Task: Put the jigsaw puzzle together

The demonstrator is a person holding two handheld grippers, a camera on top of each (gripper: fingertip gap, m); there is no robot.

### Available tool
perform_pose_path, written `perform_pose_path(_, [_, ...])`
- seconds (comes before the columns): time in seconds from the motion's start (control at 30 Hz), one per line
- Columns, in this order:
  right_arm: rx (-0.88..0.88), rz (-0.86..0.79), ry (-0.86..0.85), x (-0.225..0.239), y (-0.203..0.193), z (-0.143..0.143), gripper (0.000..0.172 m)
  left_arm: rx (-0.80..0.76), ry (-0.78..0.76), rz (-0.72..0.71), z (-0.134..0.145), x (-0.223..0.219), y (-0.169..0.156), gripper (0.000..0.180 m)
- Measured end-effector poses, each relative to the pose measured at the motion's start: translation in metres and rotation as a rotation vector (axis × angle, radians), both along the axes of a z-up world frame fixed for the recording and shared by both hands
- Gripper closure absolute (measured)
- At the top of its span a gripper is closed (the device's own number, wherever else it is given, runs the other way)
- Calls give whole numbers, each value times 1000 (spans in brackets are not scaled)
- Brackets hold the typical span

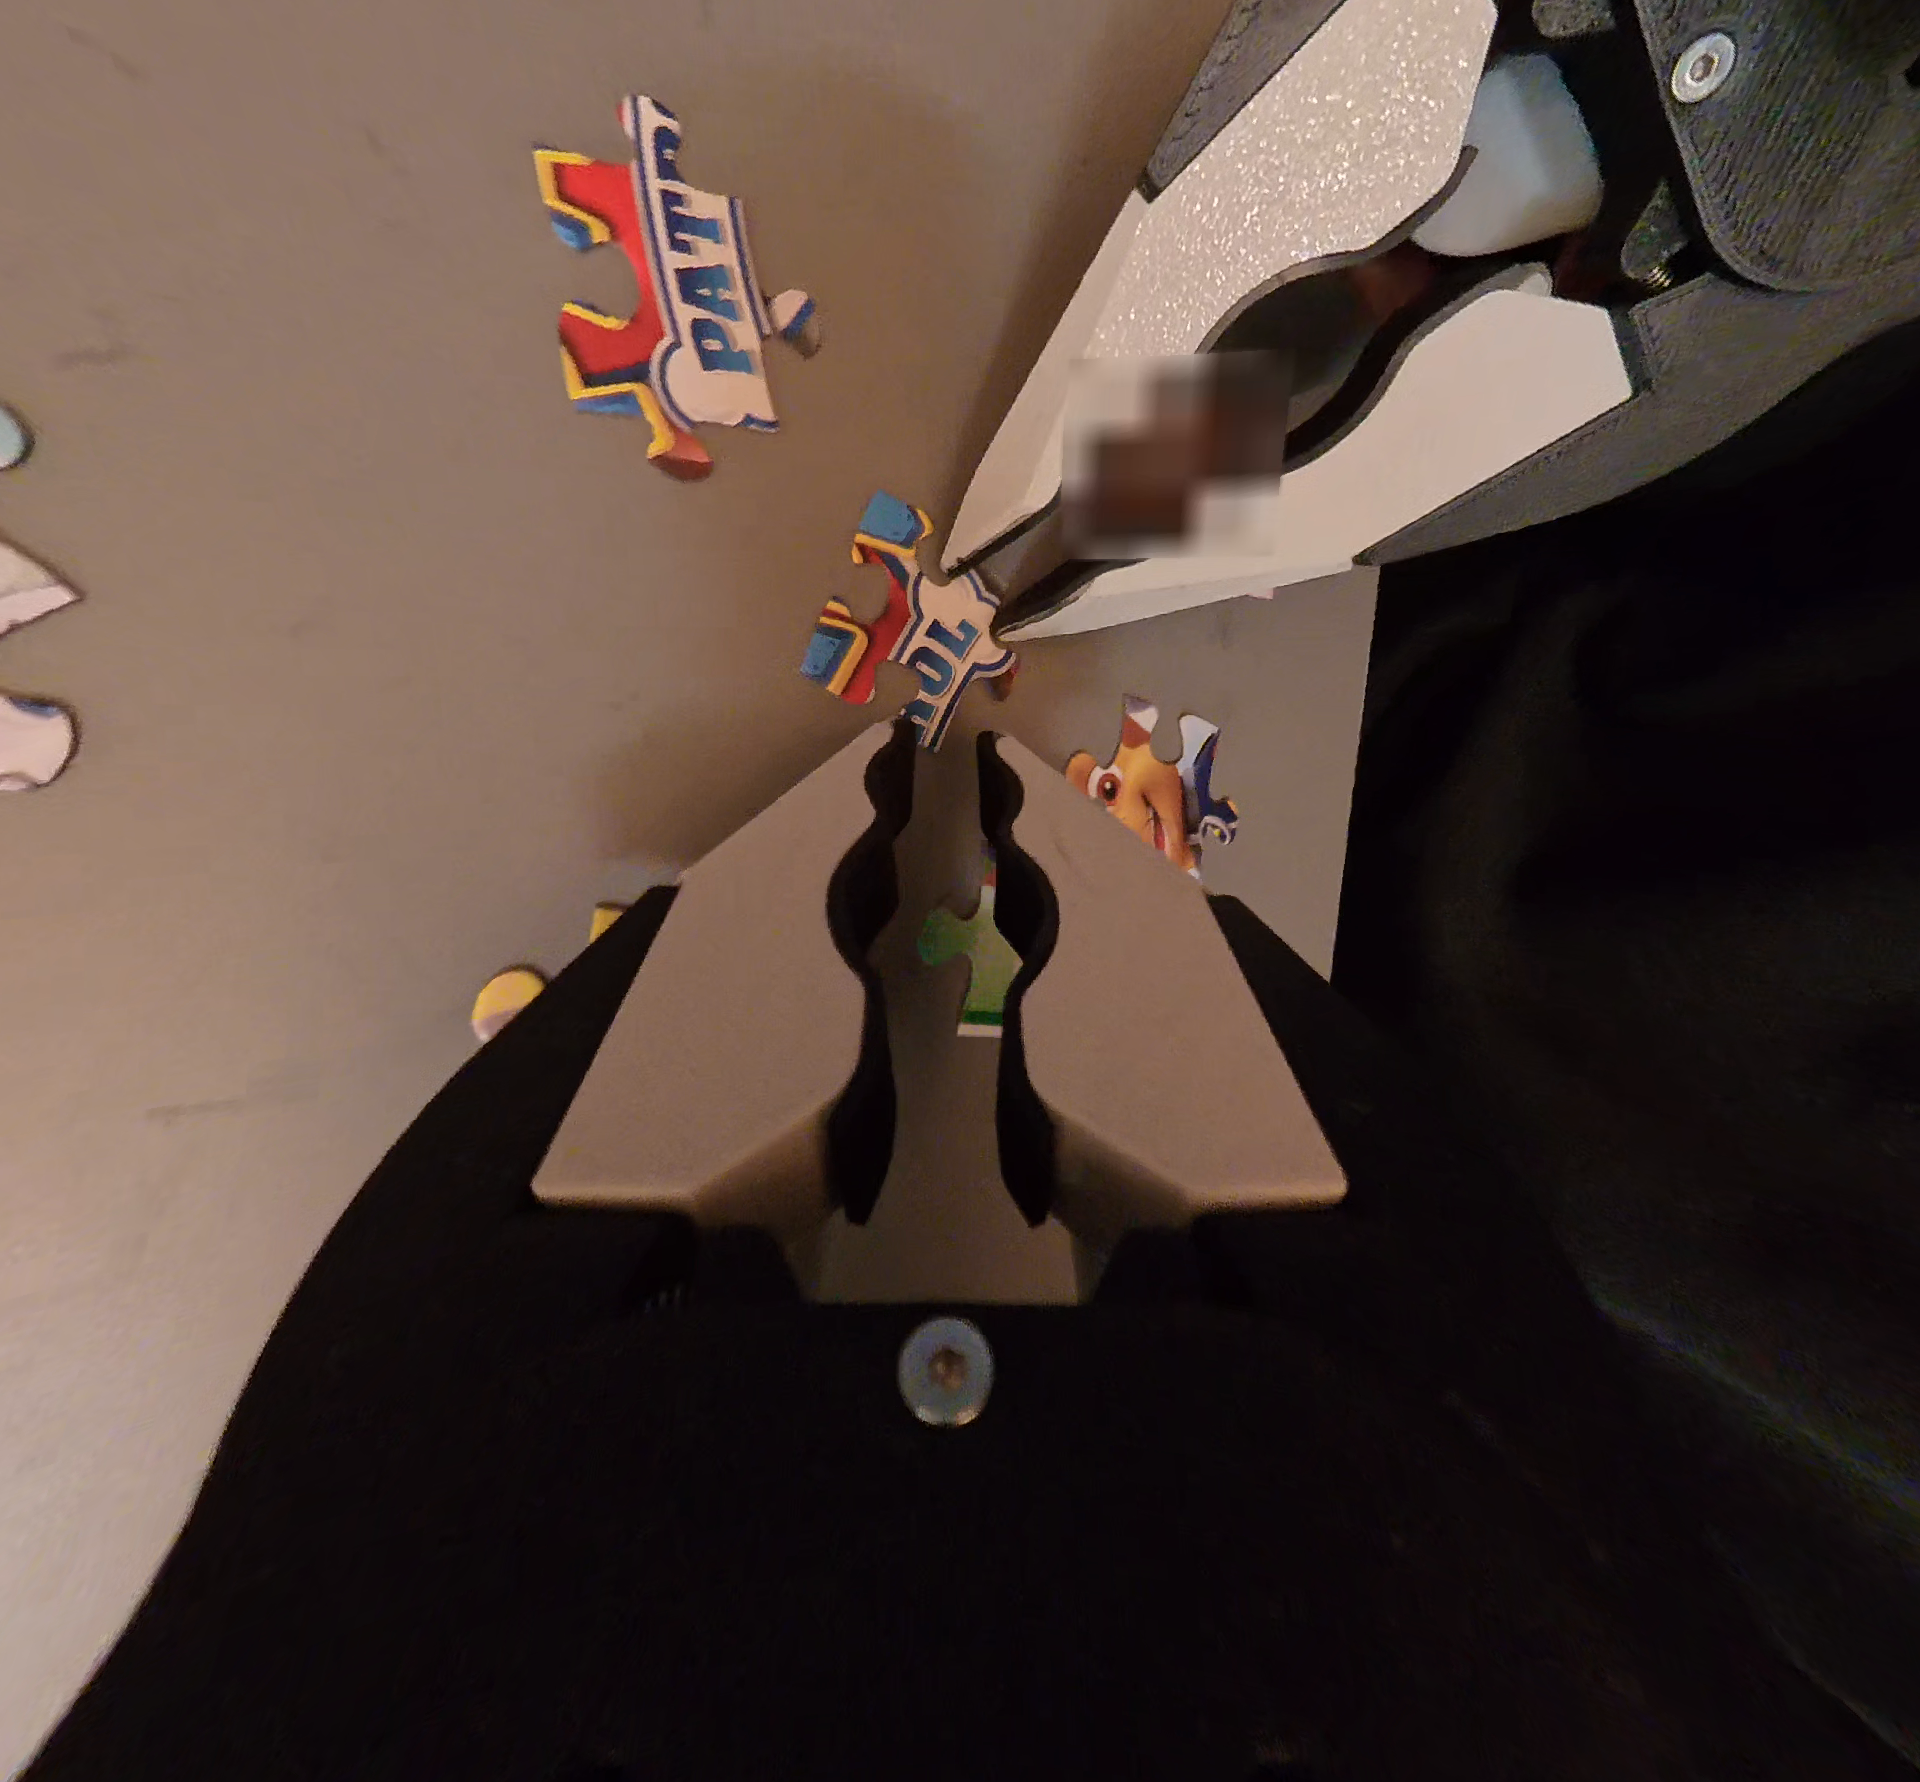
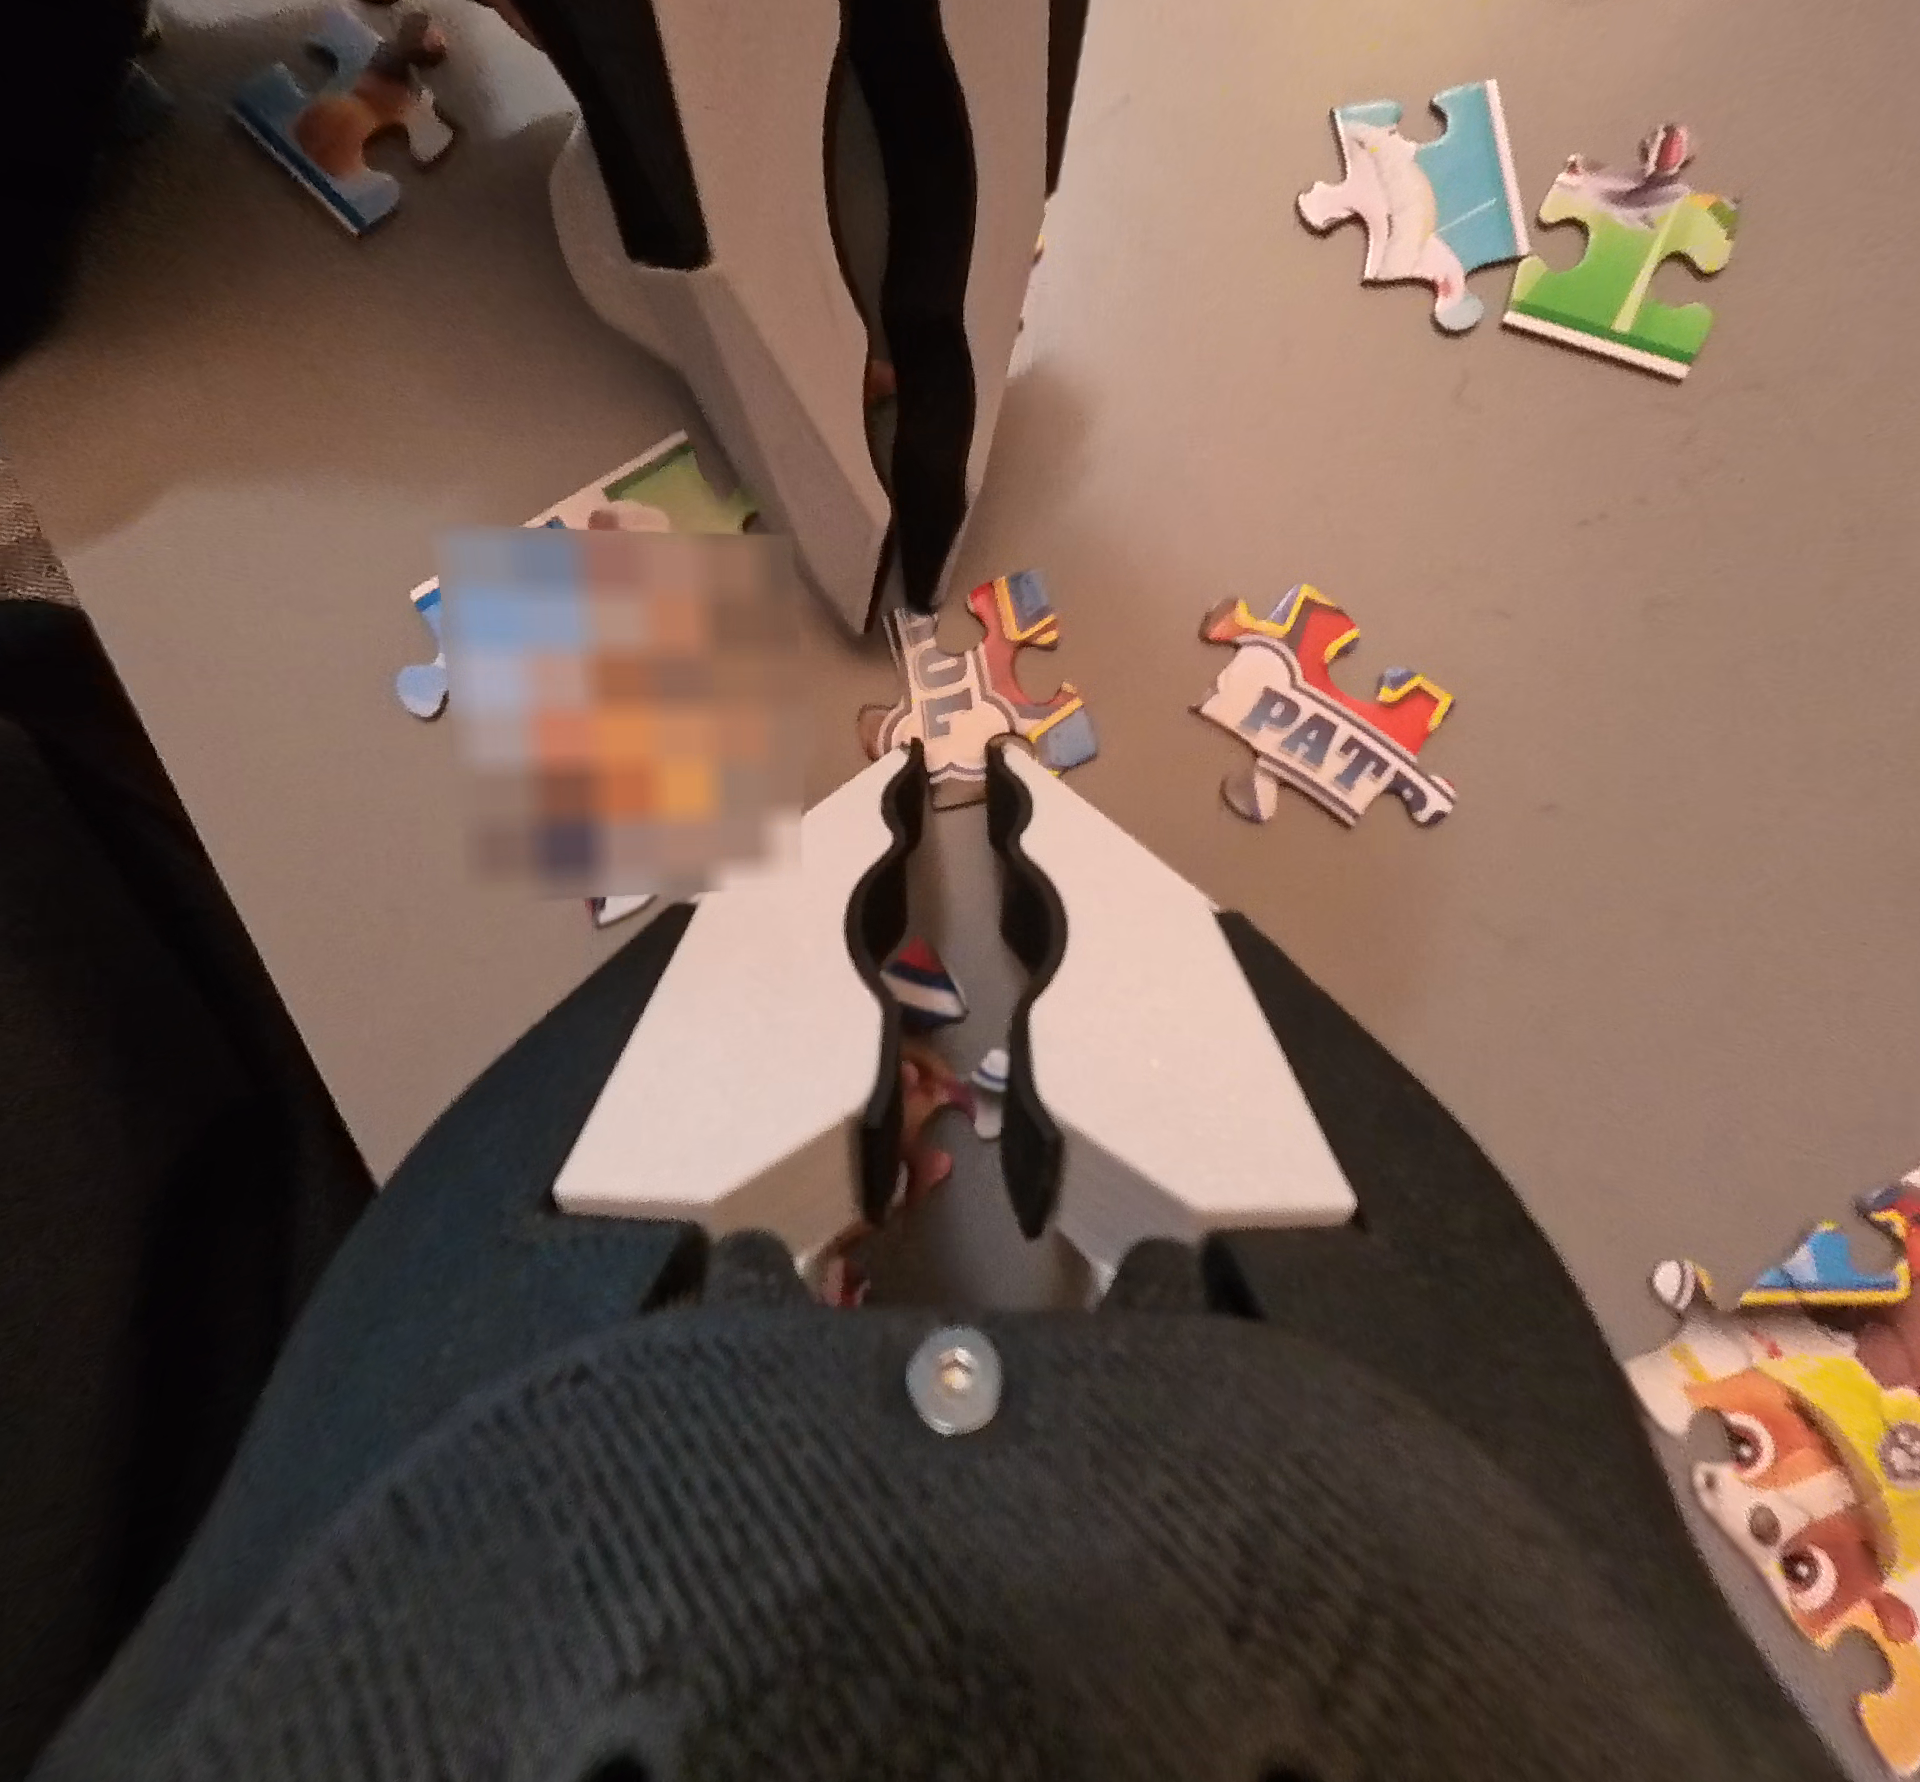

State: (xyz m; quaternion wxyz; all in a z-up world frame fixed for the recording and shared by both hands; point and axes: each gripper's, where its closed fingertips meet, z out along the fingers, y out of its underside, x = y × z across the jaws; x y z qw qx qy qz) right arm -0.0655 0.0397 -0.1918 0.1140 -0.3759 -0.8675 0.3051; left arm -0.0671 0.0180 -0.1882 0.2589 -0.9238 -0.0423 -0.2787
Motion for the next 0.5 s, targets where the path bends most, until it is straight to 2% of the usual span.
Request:
perform_pose_path(0.07, [20, 9, -9, 5, 4, 0, 161, -1, -9, -21, 0, 6, 2, 171])
perform_pose_path(0.2, [72, 31, 48, 3, 13, 3, 138, -1, -5, -43, 0, 11, 6, 171])
perform_pose_path(0.37, [32, 104, 62, -3, 9, 0, 116, -1, -5, -42, 0, 11, 6, 172])
perform_pose_path(0.5, [29, 151, 28, -3, 6, -1, 114, -1, -2, -42, 0, 11, 6, 172])
